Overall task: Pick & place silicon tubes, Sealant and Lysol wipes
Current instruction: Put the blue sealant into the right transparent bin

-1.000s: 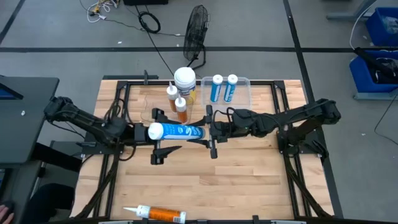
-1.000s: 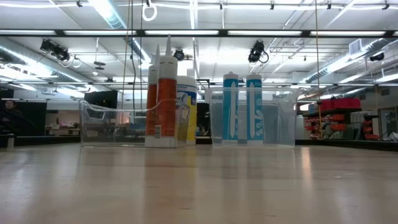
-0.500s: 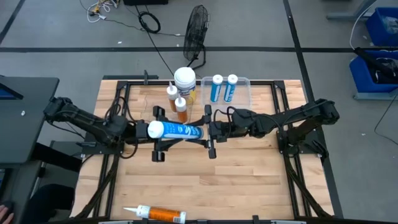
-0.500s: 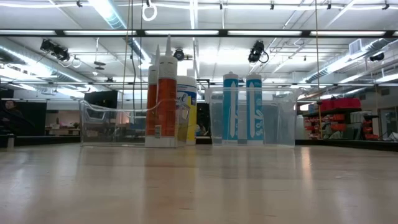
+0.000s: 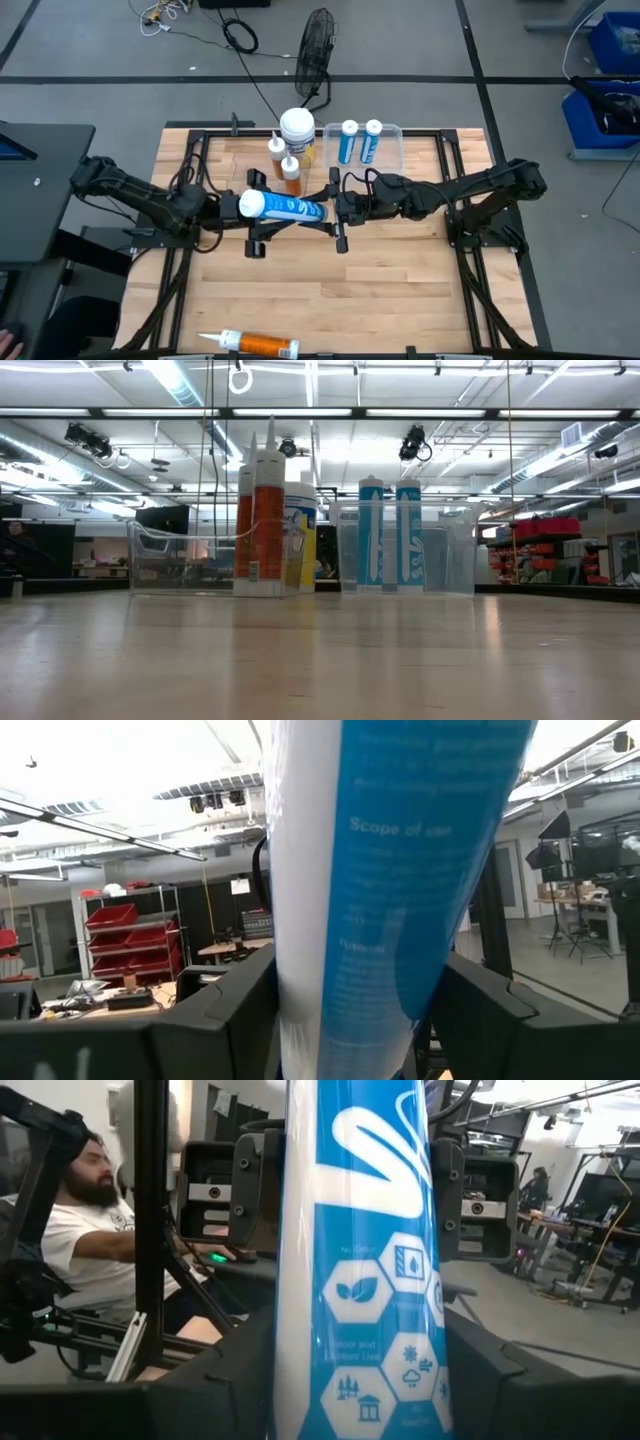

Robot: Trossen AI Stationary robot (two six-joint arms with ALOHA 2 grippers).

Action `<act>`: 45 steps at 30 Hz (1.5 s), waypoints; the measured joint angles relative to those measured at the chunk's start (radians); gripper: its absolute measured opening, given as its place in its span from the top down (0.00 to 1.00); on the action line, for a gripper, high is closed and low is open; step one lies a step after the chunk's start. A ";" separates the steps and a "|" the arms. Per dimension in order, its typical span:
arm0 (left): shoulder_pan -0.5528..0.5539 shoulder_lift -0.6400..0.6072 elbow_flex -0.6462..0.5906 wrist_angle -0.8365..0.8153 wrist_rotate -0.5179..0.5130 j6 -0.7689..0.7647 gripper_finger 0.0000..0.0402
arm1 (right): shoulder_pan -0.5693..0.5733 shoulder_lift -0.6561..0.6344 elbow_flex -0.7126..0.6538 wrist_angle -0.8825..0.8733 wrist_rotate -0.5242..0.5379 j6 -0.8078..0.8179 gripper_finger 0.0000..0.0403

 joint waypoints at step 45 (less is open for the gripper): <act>0.006 0.050 0.000 -0.546 -0.002 -0.394 0.45 | 0.033 -0.222 0.000 -0.529 0.015 0.255 0.18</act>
